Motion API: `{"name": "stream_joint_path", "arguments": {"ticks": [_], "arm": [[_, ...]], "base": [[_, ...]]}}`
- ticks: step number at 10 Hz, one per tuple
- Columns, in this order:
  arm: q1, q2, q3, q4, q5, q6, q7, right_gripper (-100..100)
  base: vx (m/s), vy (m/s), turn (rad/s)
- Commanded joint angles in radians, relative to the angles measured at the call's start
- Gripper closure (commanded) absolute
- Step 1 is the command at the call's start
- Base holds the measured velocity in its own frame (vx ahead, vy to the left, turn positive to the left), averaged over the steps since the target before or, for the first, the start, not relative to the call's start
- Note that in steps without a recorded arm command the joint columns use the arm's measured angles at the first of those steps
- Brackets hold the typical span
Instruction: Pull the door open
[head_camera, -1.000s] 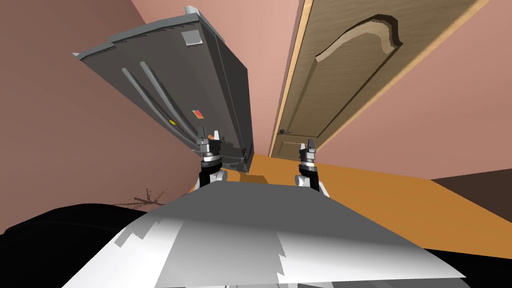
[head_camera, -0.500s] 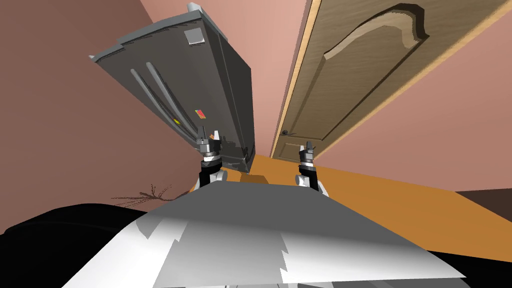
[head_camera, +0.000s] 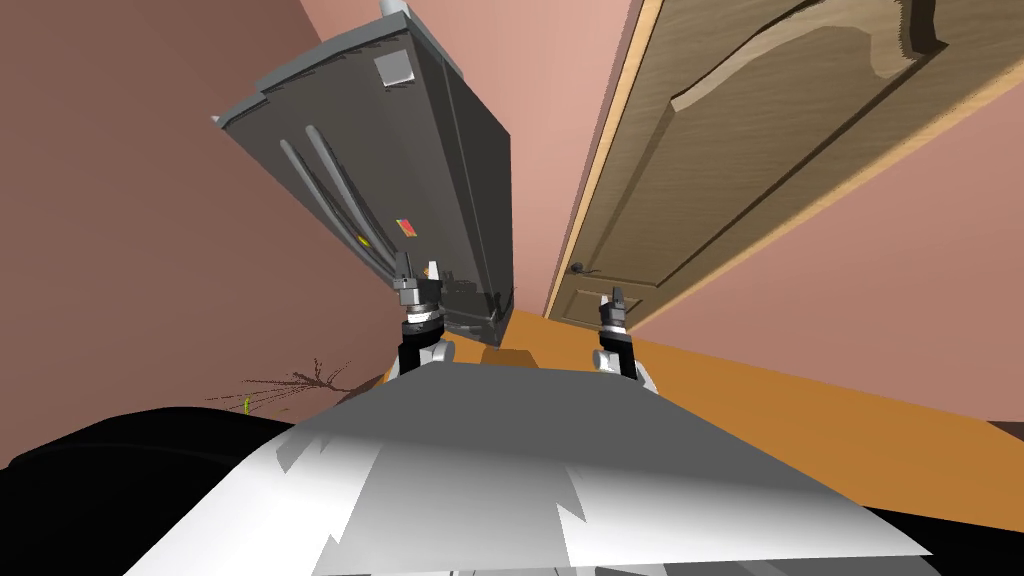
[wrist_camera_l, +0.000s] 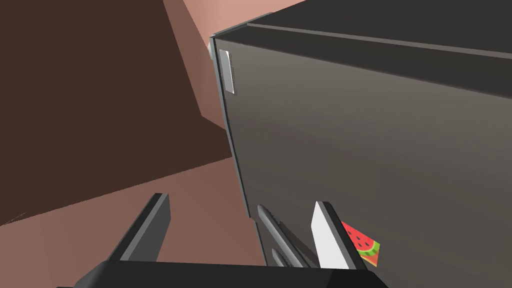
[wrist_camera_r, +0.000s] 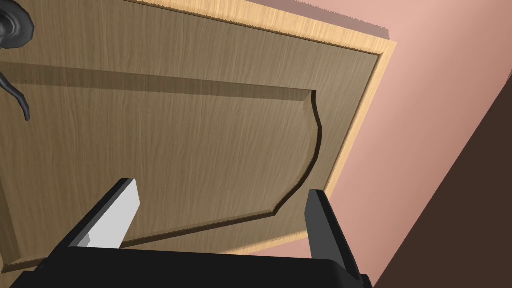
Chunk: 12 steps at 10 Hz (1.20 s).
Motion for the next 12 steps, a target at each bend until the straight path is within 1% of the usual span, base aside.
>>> {"name": "stream_joint_path", "arguments": {"ticks": [1, 2, 3, 4, 5, 6, 7, 8, 9, 10, 11, 12], "arm": [[-0.003, -0.007, -0.004, 0.042, -0.006, -0.007, -0.004, -100], [-0.022, -0.022, -0.014, 0.075, -0.017, -0.012, -0.009, -100], [-0.022, -0.022, -0.014, 0.100, -0.017, -0.012, -0.009, -100], [-0.040, -0.036, -0.023, 0.124, -0.029, -0.018, -0.014, -100], [-0.040, -0.036, -0.023, 0.154, -0.029, -0.018, -0.014, -100], [-0.040, -0.036, -0.023, 0.159, -0.029, -0.018, -0.014, -100], [-0.059, -0.050, -0.033, 0.195, -0.040, -0.023, -0.019, -100], [-0.059, -0.050, -0.033, 0.217, -0.040, -0.023, -0.019, -100], [-0.078, -0.064, -0.042, 0.254, -0.052, -0.028, -0.024, -100], [-0.078, -0.064, -0.042, 0.275, -0.052, -0.028, -0.024, -100], [-0.097, -0.078, -0.052, 0.309, -0.063, -0.033, -0.029, -100], [-0.097, -0.078, -0.052, 0.334, -0.063, -0.033, -0.029, -100]], "base": [[0.039, -0.023, 0.067], [0.055, -0.019, 0.138], [0.047, -0.023, 0.073], [0.040, -0.028, 0.136], [0.034, -0.025, 0.068], [0.018, -0.010, -0.016], [0.035, -0.016, 0.107], [0.037, -0.023, 0.092], [0.048, -0.033, 0.140], [0.039, -0.032, 0.080], [0.047, -0.024, 0.139], [0.039, -0.025, 0.072]]}}
